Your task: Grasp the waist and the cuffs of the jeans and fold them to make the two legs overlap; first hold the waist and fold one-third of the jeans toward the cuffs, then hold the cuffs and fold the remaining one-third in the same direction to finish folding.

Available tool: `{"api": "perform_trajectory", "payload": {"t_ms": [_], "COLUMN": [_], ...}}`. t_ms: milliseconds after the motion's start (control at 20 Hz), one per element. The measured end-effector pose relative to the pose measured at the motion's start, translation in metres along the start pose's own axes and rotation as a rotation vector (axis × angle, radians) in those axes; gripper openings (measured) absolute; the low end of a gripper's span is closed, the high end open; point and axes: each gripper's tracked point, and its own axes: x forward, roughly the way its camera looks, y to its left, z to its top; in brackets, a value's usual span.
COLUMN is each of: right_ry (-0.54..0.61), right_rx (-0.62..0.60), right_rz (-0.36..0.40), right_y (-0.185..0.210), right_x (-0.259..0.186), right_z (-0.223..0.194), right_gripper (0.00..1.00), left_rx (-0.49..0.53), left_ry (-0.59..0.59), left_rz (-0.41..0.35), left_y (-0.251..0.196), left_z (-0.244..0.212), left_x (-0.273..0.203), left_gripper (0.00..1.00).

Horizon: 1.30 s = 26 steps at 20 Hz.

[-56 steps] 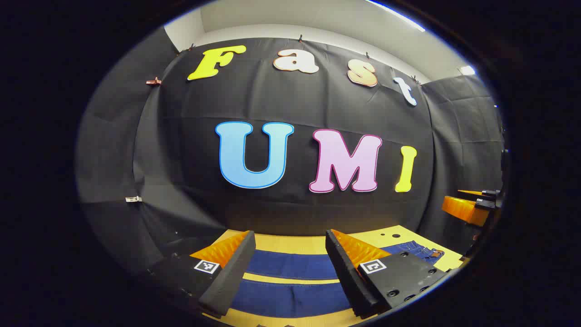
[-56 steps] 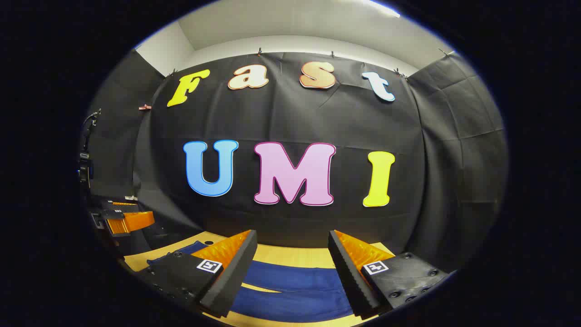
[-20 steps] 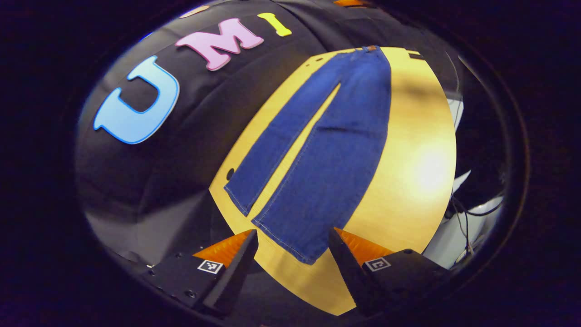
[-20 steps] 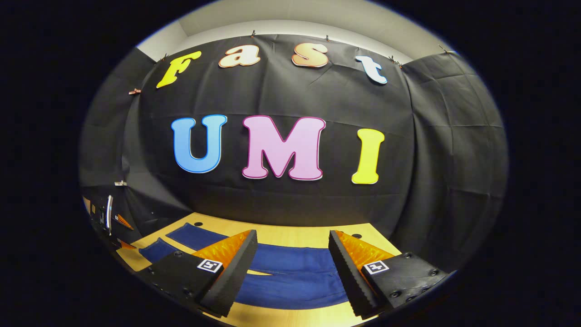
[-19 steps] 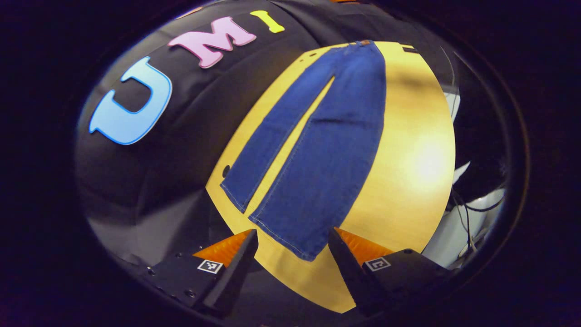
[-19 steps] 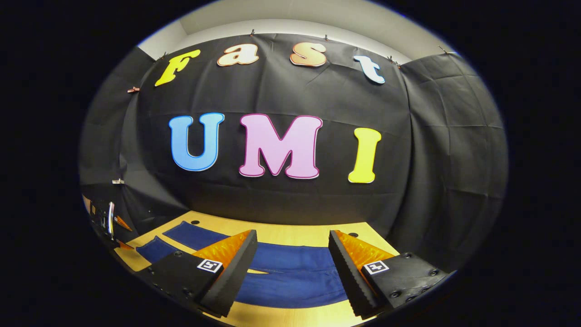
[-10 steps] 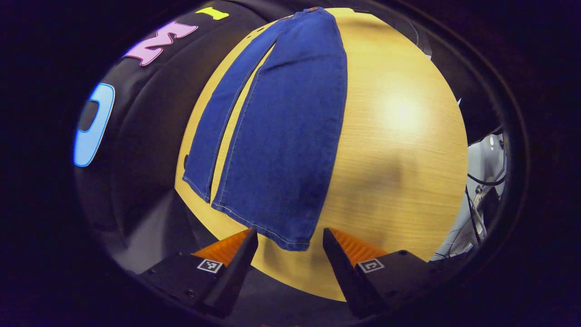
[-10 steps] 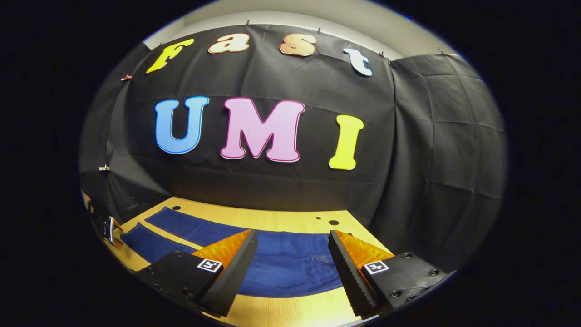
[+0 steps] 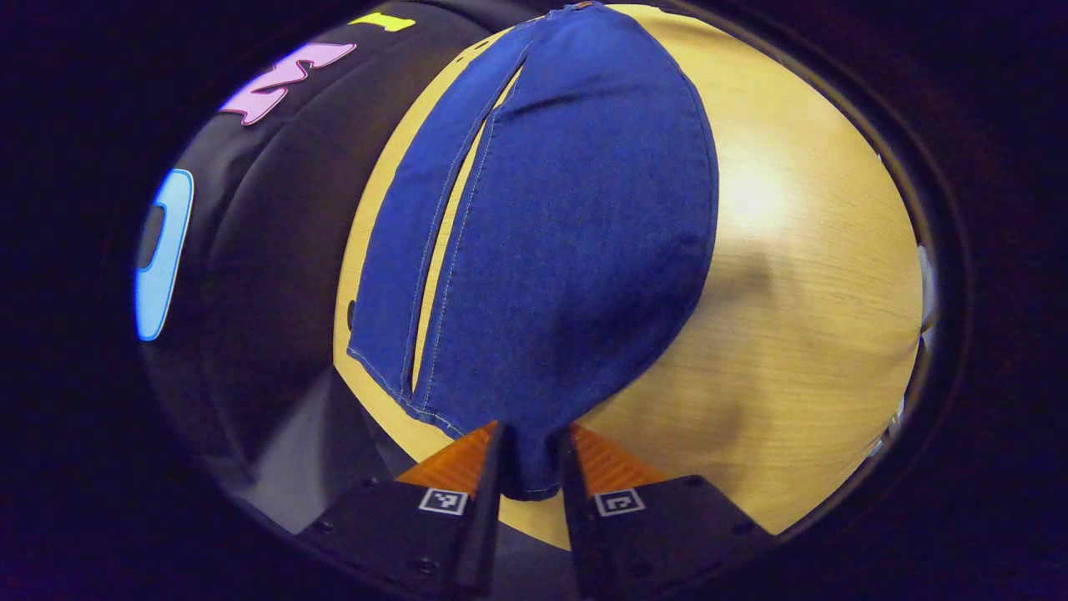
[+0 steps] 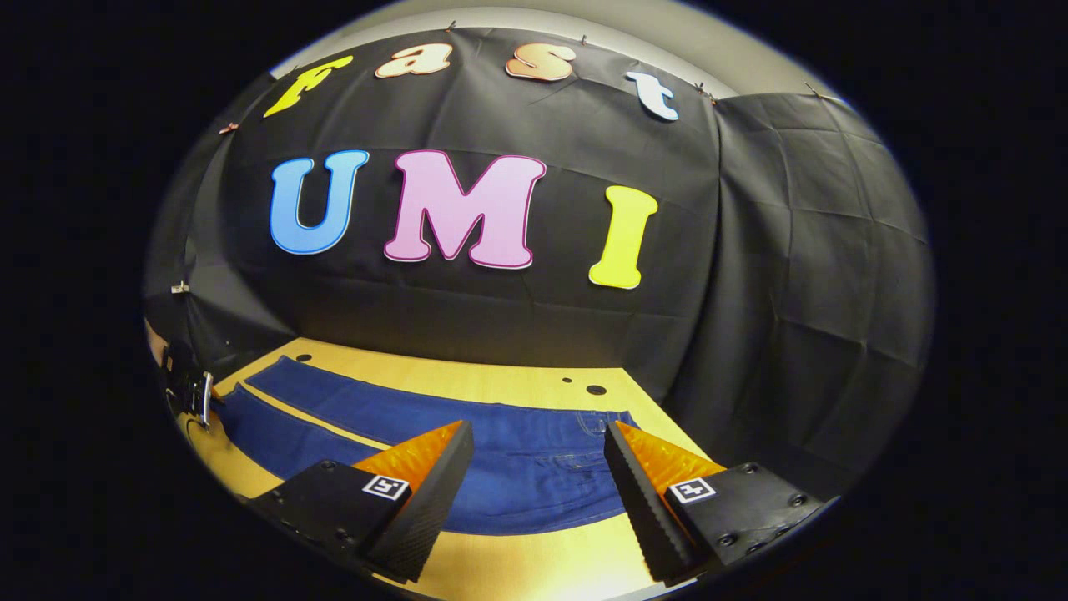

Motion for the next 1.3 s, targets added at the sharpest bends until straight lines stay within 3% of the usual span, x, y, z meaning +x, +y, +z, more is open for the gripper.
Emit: {"api": "perform_trajectory", "payload": {"t_ms": [50, 100, 250, 400, 600, 800, 950, 1200, 1300], "right_ry": [-0.003, -0.005, -0.021, -0.022, 0.057, 0.192, 0.322, 0.439, 0.406], "right_rx": [-0.023, -0.048, -0.146, -0.297, -0.542, -0.880, -1.051, -1.281, -1.387], "right_rz": [-0.003, -0.002, -0.004, -0.033, 0.002, 0.147, 0.278, 0.401, 0.423], "right_y": [-0.006, -0.013, -0.037, -0.076, -0.126, -0.165, -0.186, -0.203, -0.196], "right_x": [0.005, 0.013, 0.035, 0.065, 0.094, 0.107, 0.100, 0.101, 0.119], "right_z": [0.001, -0.001, -0.001, -0.016, -0.055, -0.116, -0.177, -0.242, -0.254], "right_gripper": [0.97, 0.96, 0.96, 0.96, 0.96, 0.96, 0.96, 0.96, 0.97], "left_rx": [-0.004, 0.003, -0.001, -0.039, -0.045, -0.057, -0.055, -0.073, -0.077], "left_ry": [0.007, 0.009, 0.006, 0.013, 0.031, 0.048, 0.063, 0.085, 0.092], "left_rz": [0.005, 0.022, 0.029, 0.001, 0.006, 0.004, -0.003, -0.013, -0.017], "left_y": [-0.001, 0.000, 0.002, 0.001, 0.000, 0.001, 0.000, 0.000, 0.001], "left_z": [0.000, 0.000, 0.003, 0.004, 0.006, 0.006, 0.006, 0.007, 0.007], "left_x": [0.002, 0.001, 0.004, 0.003, 0.003, 0.005, 0.004, 0.005, 0.006], "left_gripper": [0.34, 0.13, 0.06, 0.05, 0.06, 0.06, 0.05, 0.05, 0.05]}}
